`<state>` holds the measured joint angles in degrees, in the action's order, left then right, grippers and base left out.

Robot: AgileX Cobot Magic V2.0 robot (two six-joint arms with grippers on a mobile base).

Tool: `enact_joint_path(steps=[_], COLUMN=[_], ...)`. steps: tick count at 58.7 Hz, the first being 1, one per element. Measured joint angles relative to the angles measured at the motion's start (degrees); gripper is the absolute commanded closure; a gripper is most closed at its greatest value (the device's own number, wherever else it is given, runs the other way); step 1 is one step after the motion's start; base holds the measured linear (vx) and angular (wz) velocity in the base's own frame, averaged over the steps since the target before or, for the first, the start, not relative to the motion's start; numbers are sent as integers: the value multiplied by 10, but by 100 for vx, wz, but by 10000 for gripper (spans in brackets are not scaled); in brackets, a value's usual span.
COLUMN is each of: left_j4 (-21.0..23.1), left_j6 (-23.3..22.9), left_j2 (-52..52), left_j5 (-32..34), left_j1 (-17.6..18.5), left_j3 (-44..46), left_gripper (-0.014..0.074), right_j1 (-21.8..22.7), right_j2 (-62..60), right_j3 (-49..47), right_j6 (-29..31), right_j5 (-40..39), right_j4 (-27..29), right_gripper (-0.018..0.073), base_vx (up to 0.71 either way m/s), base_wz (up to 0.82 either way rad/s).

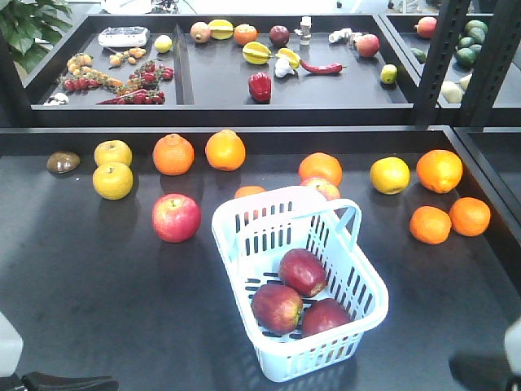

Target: Pick three apples into basket with both arms

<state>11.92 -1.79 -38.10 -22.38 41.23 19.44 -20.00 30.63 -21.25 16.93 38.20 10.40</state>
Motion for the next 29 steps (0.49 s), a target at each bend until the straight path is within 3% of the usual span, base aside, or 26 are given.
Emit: enact_joint_path(steps=[29], left_j4=[0], left_j6=[0], left_j2=[0], left_j5=[-1], left_j1=[0], left_j3=[0], left_gripper=[602], right_j1=[0], right_j2=[-28], right_j3=[24], right_j6=[-5], right_j5=[-19], right_j4=[-8], right_gripper=[568], base_vx=[0], base_wz=[0])
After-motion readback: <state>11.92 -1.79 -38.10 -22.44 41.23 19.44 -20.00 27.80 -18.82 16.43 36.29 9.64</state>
